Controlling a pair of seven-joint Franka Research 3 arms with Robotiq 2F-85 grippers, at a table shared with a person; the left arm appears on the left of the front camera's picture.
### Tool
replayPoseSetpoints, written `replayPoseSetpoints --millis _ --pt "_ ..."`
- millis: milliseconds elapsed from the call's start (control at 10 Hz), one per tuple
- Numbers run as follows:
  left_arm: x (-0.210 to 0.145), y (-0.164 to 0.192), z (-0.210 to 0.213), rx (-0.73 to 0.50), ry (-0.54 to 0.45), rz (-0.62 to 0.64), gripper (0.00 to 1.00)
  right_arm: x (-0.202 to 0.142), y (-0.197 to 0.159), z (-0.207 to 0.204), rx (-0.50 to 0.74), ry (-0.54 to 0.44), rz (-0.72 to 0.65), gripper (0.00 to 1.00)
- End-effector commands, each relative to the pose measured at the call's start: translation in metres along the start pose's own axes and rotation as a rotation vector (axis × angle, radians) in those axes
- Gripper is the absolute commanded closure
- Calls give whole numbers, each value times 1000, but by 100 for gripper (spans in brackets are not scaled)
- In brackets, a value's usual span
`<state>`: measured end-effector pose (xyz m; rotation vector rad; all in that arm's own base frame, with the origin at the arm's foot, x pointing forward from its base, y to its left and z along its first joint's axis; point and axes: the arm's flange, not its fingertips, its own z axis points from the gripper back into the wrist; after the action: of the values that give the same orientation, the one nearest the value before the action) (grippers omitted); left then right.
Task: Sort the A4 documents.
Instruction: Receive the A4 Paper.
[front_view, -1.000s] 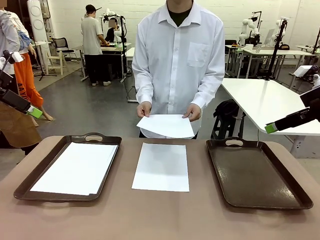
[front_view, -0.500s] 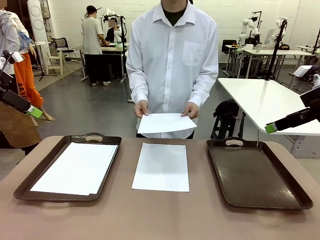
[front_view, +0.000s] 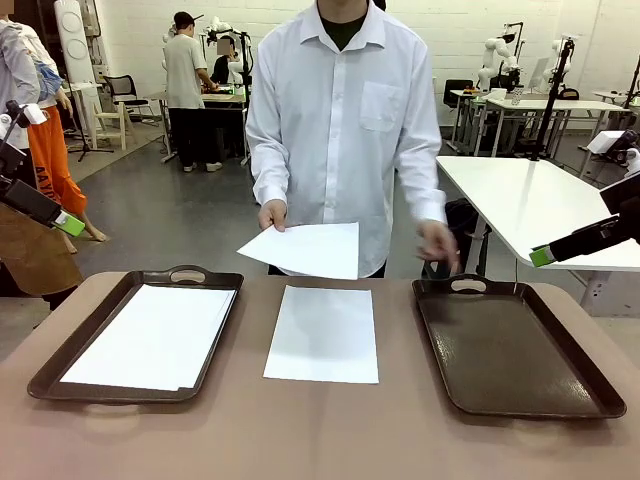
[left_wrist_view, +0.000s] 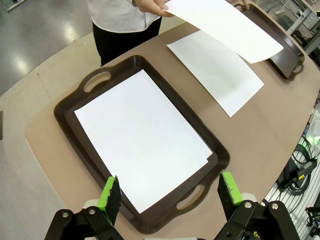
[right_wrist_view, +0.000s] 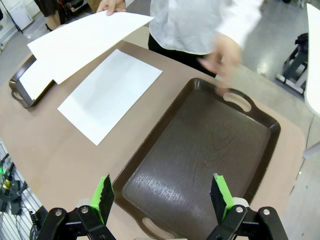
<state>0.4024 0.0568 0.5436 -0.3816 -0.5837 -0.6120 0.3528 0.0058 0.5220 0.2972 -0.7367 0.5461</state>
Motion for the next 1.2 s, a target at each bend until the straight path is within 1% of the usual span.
replayPoseSetpoints --millis 0,1100 --pt "0 -2 0 0 3 -13 0 0 0 -2 14 -2 -3 0" --pt "0 -2 0 0 3 -13 0 0 0 -2 14 -2 -3 0"
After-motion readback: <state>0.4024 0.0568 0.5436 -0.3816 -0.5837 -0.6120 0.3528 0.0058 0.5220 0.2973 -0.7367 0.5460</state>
